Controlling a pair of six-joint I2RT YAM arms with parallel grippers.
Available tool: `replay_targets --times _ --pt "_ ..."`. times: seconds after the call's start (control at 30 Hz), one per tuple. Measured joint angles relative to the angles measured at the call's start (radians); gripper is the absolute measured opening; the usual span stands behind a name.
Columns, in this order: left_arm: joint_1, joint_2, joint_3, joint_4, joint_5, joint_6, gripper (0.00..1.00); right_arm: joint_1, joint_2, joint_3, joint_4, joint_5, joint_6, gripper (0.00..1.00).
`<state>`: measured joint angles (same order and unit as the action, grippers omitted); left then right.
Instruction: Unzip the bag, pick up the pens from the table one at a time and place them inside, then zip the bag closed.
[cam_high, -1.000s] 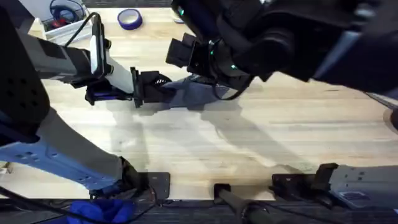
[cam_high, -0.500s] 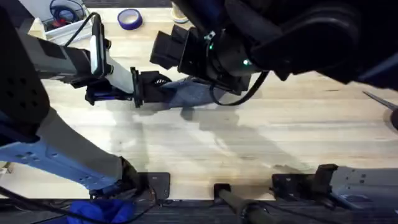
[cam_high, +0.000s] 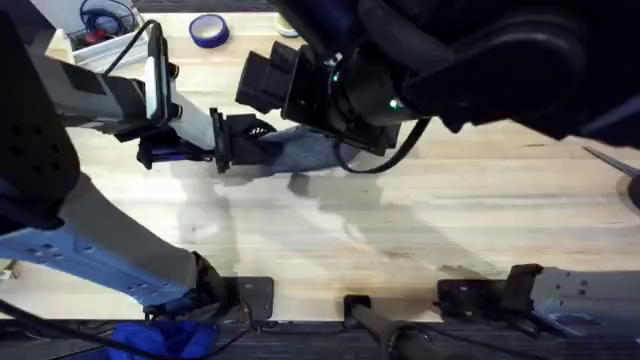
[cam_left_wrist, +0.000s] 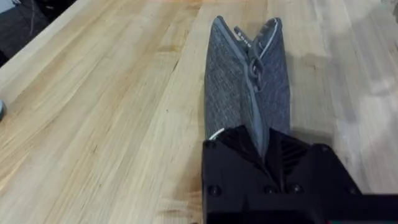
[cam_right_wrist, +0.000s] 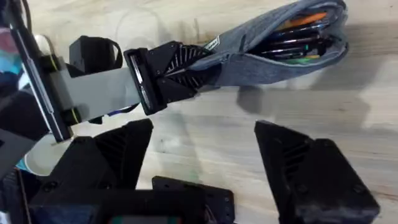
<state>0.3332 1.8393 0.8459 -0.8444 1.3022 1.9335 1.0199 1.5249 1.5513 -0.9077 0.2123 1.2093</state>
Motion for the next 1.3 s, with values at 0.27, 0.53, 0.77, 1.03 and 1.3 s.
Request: replay_targets --times 0.27,0.53,0.77,1.03,1.3 --pt "0.000 0.000 0.000 0.000 0.000 0.000 0.039 0.000 0.024 0.004 0.000 0.010 0.036 0.997" --pt "0.000 0.000 0.000 0.000 0.000 0.000 0.039 0.000 0.087 0.004 0.000 0.035 0.068 0.998" --pt "0.000 0.000 0.000 0.000 0.000 0.000 0.039 0.000 0.142 0.004 0.002 0.062 0.090 0.998" --pt "0.000 0.000 0.000 0.000 0.000 0.000 0.039 0.000 0.197 0.004 0.053 0.100 0.108 0.998" --pt "0.000 0.000 0.000 0.000 0.000 0.000 0.039 0.000 0.214 0.004 0.082 0.162 0.127 0.997"
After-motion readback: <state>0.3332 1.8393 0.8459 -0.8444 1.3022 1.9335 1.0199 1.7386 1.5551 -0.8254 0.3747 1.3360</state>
